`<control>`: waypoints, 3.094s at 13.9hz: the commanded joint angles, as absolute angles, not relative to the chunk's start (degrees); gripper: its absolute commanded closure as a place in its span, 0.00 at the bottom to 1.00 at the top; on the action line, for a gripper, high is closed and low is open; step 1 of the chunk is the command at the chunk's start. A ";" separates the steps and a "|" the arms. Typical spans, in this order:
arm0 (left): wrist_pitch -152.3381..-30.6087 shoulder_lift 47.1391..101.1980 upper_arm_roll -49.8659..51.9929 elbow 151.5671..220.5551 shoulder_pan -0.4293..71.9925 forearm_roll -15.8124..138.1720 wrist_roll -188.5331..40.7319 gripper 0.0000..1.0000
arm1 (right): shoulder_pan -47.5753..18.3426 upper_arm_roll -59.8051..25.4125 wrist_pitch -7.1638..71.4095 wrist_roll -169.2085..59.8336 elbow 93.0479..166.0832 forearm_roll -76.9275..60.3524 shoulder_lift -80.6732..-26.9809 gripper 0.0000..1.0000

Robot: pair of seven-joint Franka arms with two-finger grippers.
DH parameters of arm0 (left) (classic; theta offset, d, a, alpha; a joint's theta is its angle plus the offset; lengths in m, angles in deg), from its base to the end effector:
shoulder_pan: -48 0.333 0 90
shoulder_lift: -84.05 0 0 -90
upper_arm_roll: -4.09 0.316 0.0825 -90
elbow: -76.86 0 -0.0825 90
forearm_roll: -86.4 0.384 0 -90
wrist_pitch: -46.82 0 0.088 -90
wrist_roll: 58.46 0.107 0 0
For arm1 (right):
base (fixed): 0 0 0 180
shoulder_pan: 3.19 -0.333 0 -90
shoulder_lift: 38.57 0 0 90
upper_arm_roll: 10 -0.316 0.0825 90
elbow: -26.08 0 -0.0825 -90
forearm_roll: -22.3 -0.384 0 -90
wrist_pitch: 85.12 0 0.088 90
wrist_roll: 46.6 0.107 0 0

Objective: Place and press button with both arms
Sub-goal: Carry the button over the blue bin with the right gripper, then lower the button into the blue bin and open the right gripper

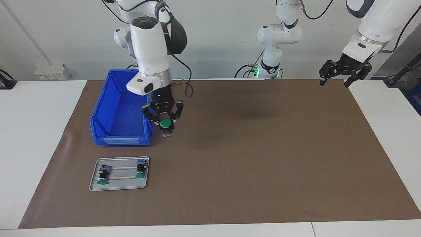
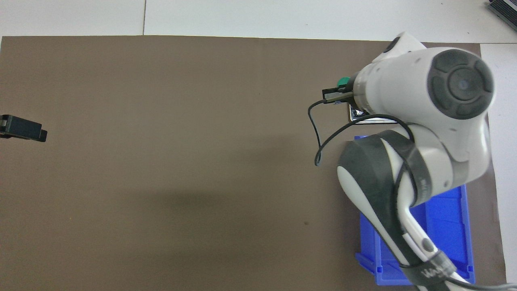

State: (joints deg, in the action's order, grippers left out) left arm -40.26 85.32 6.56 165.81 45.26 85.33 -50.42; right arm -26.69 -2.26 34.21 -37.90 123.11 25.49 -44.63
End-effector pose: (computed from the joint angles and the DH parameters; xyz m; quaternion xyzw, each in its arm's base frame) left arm 0.5427 -0.0043 0.6408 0.9973 -0.0729 -0.0046 0.0101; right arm 0.5987 0.1698 0.5545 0.9867 0.0723 0.1454 0.0022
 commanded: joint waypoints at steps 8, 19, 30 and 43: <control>-39.75 86.16 6.20 166.51 45.71 85.44 -50.99 0.00 | -8.83 -3.23 55.04 -61.97 159.47 20.64 -29.61 1.00; -39.66 86.16 6.20 166.51 45.63 85.44 -50.99 0.00 | -6.09 -3.05 62.27 -73.32 168.20 10.17 -32.86 1.00; -39.75 86.16 6.20 166.51 45.63 85.44 -50.99 0.00 | -6.36 -3.05 65.70 -72.62 169.43 10.17 -34.97 0.13; -39.75 86.16 6.20 166.51 45.63 85.44 -50.99 0.00 | -8.99 -3.84 49.81 -52.16 155.39 12.36 -33.47 0.00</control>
